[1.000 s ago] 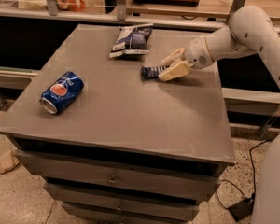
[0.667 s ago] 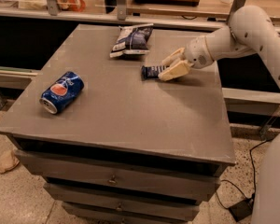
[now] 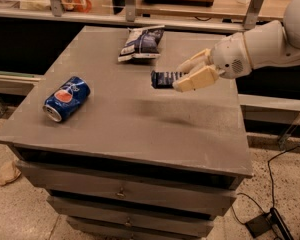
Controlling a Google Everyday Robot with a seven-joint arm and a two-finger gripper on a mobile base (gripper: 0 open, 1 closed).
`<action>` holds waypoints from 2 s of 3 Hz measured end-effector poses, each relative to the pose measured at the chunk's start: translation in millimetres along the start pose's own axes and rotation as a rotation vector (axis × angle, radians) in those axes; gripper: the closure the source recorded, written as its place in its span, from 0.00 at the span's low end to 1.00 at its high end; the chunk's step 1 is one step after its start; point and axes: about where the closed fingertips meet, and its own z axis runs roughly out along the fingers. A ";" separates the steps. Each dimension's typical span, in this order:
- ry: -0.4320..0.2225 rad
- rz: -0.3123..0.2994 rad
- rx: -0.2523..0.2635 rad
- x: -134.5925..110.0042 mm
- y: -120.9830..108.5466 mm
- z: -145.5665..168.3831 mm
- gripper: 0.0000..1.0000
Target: Move rxbar blueberry near pepsi can
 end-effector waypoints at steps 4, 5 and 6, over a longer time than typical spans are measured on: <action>0.094 0.058 0.061 -51.5 84.7 55.3 1.00; 0.107 0.064 0.122 -48.8 86.8 70.4 1.00; 0.123 0.080 0.166 -49.7 71.4 90.5 1.00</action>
Offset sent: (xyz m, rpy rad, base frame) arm -0.0843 0.0808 0.0185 -0.0806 0.0760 -0.0849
